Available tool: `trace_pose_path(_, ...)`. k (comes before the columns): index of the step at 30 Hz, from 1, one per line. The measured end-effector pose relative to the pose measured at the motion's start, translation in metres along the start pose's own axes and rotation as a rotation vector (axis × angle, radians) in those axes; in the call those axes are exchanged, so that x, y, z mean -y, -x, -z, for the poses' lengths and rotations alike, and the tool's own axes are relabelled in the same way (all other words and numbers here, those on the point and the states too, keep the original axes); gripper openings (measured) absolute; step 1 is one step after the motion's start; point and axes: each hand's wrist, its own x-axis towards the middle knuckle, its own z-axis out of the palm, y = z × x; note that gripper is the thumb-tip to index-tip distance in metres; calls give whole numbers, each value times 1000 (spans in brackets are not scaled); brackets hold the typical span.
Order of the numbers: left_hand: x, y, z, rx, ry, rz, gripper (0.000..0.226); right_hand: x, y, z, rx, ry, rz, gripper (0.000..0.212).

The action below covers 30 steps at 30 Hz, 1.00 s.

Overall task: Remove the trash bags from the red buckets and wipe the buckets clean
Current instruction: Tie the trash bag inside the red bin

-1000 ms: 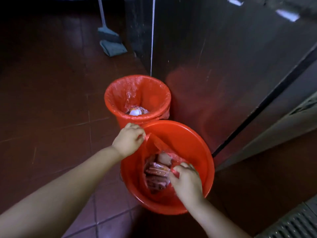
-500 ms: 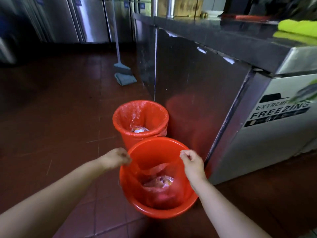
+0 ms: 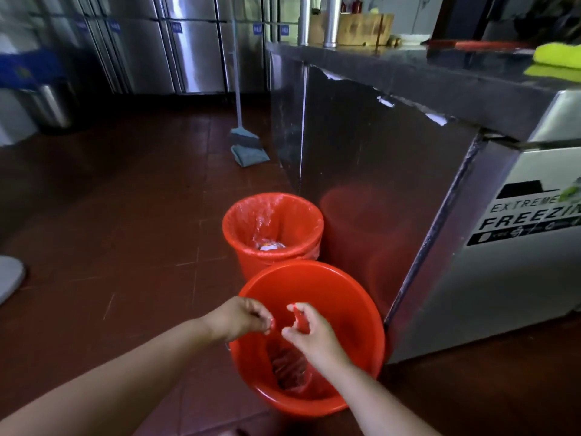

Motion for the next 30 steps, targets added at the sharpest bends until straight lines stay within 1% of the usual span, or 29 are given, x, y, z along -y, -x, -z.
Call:
trace_pose_path(2,5,-10,-10,-39,126,-56,19,-11,-6,-13,36,103,-42,58)
trace_pose_path(3,7,-15,-15,-50,176,-80,17,-15,-8,-18,18,129,-50,60)
trace_pose_path(4,9,-20,-18,-44,211,-102,15,-19,-11,-23,-29,138,-26,49)
trace_pose_path(5,11,-24,-20,-27,235,-126,15,-23,-16,-27,-89,151,9,30)
trace_pose_path(6,13,-29,-20,-10,233,-149,16,-26,-20,-30,-148,164,34,21)
trace_pose_path(7,17,-34,-18,-9,201,-177,19,-31,-25,-32,-199,183,51,29)
trace_pose_path(8,22,-39,-14,-42,132,-209,22,-36,-27,-33,-232,178,67,35)
trace_pose_path(9,29,-46,-9,-110,42,-240,24,-39,-29,-33,-245,139,78,36)
trace_pose_path(11,42,-58,1,-253,-116,-272,26,-44,-31,-33,-239,23,79,27)
trace_pose_path(12,48,-63,3,-269,-118,-279,27,-45,-32,-31,-231,-39,64,23)
trace_pose_path(14,54,-74,2,-185,-38,-301,28,-49,-35,-28,-207,-134,15,23)
trace_pose_path(16,55,-83,-6,-55,46,-333,27,-49,-38,-23,-175,-191,-42,28)
trace_pose_path(18,54,-91,-13,26,117,-357,27,-47,-41,-18,-146,-221,-97,30)
trace_pose_path(21,55,-99,-18,45,139,-390,24,-41,-44,-9,-82,-191,-139,33)
trace_pose_path(24,56,-103,-18,45,93,-422,21,-37,-47,-4,-25,-192,-171,34)
trace_pose_path(25,56,-103,-18,54,74,-431,22,-37,-48,-4,-32,-212,-184,32)
trace_pose_path(27,56,-103,-18,63,53,-441,24,-37,-51,-3,-70,-299,-187,22)
trace_pose_path(30,62,-101,-21,22,67,-454,25,-40,-55,1,-159,-494,-185,7)
